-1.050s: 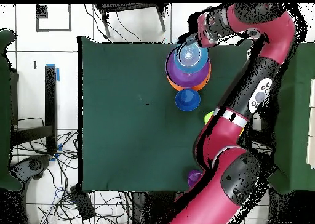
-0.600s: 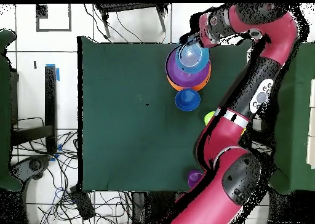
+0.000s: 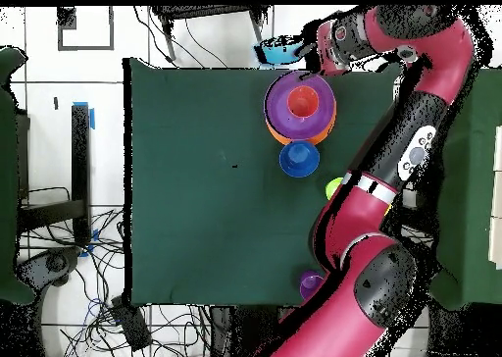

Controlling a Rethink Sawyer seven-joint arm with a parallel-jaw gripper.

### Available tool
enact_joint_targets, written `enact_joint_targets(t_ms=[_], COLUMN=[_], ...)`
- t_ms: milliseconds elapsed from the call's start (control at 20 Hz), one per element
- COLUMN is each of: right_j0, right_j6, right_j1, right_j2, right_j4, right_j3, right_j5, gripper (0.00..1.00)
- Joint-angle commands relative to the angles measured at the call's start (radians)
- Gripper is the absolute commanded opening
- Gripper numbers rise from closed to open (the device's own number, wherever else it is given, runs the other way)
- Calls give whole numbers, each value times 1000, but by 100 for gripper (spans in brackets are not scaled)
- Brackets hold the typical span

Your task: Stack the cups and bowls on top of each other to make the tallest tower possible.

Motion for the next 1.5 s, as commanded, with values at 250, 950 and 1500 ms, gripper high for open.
enact_joint_targets(t_ms=[250, 950, 1500], right_j0=[4, 0, -112], right_j6=[-171, -116, 68], right_j1=[-13, -44, -154], right_j2=[-115, -160, -398], right_j4=[-6, 28, 243], right_j3=[12, 42, 413], right_j5=[-17, -21, -263], gripper=[100, 100, 100])
